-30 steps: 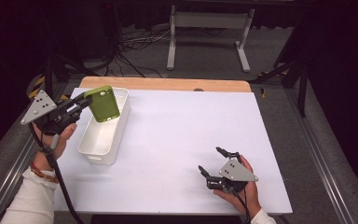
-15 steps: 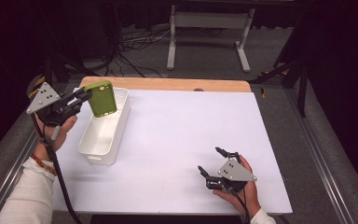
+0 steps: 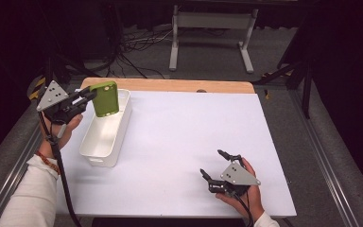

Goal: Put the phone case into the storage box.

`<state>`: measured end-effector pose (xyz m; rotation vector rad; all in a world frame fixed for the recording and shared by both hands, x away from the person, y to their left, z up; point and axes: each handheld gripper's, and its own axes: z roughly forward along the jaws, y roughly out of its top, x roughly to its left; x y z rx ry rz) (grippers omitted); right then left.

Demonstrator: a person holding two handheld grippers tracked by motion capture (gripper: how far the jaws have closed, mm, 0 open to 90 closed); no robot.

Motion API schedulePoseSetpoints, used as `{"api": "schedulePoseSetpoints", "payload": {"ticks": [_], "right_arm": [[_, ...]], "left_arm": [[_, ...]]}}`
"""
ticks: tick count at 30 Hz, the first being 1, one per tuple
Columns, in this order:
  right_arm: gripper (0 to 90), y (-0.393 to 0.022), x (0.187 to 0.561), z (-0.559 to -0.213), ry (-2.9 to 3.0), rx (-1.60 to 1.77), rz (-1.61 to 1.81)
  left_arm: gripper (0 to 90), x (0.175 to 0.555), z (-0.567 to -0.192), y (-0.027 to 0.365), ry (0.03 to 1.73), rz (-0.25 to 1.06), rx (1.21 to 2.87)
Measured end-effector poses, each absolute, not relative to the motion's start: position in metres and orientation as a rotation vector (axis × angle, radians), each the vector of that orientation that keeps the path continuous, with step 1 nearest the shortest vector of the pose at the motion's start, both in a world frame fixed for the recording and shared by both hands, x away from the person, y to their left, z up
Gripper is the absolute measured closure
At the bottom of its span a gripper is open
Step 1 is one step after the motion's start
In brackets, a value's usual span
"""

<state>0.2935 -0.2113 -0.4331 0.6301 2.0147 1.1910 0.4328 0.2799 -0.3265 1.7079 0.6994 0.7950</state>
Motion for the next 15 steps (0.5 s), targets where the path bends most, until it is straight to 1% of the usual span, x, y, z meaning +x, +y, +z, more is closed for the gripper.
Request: {"api": "schedulePoseSetpoints", "payload": {"ticks": [7, 15], "right_arm": [[18.7, -0.211, 0.294, -0.434, 2.02, 0.633, 1.185], [18.6, -0.21, 0.296, -0.436, 2.033, 0.635, 1.182]], "left_arm": [[78.7, 0.439, -0.331, 0.282, 0.706, 0.757, 1.697], [78.7, 0.452, -0.338, 0.277, 0.707, 0.743, 1.732]]}}
